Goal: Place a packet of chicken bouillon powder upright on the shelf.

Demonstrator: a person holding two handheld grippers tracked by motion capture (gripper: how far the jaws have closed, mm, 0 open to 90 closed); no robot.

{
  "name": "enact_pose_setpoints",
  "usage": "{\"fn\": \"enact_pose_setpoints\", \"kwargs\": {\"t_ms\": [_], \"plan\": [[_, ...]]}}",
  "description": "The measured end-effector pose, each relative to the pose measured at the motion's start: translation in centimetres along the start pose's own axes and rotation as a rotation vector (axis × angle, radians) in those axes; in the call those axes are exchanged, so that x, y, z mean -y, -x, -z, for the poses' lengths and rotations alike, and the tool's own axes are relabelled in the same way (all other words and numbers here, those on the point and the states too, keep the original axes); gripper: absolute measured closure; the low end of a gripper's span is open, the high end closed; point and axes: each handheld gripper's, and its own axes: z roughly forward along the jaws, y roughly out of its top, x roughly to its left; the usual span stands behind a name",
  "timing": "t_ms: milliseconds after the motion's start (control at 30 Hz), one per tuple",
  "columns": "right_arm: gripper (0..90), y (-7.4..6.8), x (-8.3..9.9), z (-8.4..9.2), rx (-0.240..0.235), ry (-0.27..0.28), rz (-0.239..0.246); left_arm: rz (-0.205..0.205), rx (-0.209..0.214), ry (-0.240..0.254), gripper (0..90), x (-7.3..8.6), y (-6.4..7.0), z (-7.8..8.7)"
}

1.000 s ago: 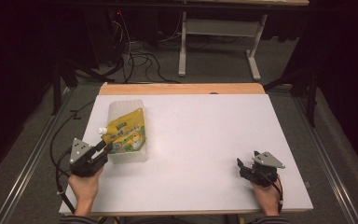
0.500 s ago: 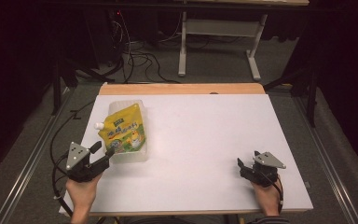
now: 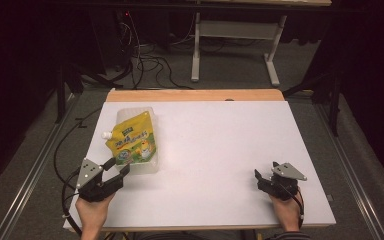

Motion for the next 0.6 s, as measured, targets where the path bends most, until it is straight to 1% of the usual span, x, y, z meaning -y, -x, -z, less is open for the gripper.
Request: {"fn": "enact_pose_setpoints", "kwargs": {"t_ms": [100, 300, 433, 500, 600], "plan": [[28.0, 0.0, 0.0, 0.0, 0.001, 0.000, 0.001, 0.005, 0.015, -0.005, 43.7, 0.2, 0.5, -0.3], [28.1, 0.0, 0.0, 0.0, 0.001, -0.001, -0.004, -0.005, 0.044, -0.021, 42.3, 0.3, 1.4, -0.8], [28.1, 0.0, 0.0, 0.0, 0.000, 0.000, 0.000, -0.001, 0.055, -0.020, 41.9, 0.5, 1.8, -1.0], [28.2, 0.0, 0.0, 0.0, -0.001, 0.000, -0.008, -0.001, 0.068, -0.032, 41.4, 0.6, 2.3, -1.3], [28.4, 0.0, 0.0, 0.0, -0.002, 0.002, -0.008, -0.003, 0.080, -0.030, 41.0, 0.6, 2.6, -1.4]]}}
